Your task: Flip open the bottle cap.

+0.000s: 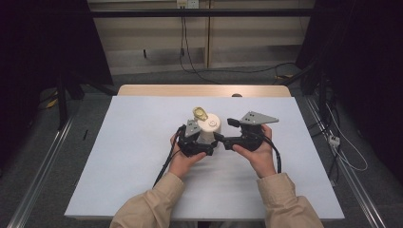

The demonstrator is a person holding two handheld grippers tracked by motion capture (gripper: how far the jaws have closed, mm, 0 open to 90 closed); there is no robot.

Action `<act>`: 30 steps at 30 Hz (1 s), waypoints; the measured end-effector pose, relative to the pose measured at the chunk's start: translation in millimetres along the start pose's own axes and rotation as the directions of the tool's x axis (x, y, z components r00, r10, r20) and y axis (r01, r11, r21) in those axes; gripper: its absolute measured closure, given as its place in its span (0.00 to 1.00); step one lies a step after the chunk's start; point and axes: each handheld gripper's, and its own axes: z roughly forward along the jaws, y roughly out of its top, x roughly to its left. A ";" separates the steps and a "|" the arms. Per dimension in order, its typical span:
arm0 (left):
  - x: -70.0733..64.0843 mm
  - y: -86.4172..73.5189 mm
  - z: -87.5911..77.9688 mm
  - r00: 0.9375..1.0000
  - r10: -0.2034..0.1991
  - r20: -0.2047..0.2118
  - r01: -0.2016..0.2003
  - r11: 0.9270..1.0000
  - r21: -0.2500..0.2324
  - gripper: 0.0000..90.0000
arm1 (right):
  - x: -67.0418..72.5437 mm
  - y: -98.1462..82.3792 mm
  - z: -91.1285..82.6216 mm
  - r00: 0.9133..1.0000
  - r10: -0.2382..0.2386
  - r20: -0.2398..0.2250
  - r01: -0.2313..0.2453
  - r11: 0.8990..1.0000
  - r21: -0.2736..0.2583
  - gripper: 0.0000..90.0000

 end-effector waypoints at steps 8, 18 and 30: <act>4.8 -7.0 -18.8 1.000 0.007 0.011 -0.007 1.000 0.018 0.05 | -0.7 -14.3 -9.5 1.000 0.018 0.006 -0.018 1.000 0.014 0.22; 14.0 -11.7 -55.3 0.999 0.014 0.041 -0.016 0.999 0.034 0.05 | -1.4 -33.9 -20.4 1.000 0.031 0.005 -0.031 0.999 0.038 0.12; 36.9 -25.6 -95.4 0.999 0.013 0.030 -0.014 0.999 0.046 0.05 | -2.0 -55.7 -37.5 0.999 0.045 0.023 -0.047 0.997 0.063 0.09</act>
